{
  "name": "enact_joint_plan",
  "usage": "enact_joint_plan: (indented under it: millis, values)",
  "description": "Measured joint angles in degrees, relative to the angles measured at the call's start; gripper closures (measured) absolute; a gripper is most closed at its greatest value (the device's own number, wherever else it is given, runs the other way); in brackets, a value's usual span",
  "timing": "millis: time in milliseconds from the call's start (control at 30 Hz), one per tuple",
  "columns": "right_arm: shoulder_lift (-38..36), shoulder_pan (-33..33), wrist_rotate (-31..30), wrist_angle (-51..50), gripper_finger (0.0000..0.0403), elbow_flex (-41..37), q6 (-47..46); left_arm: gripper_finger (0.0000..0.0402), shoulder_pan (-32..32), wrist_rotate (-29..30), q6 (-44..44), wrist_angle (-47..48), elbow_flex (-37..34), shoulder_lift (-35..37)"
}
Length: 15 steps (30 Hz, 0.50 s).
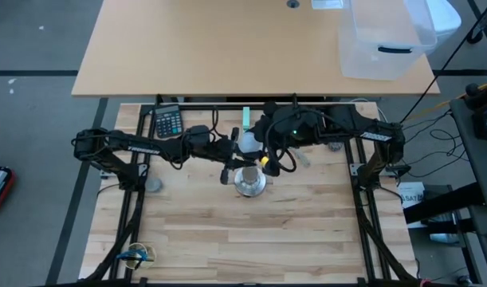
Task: Screw lightbulb
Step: Remove the white lightbulb from the desk lamp
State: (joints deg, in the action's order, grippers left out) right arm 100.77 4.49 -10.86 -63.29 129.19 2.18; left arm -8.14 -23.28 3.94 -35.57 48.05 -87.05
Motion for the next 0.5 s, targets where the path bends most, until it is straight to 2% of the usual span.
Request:
enact_joint_plan:
  millis: [500]
  values:
    - [-0.07, -5.84, 14.52, -0.39, 0.0152, 0.02, 12.96, 0.0328, -0.26, -4.44, -0.77, 0.08, 0.0, 0.0]
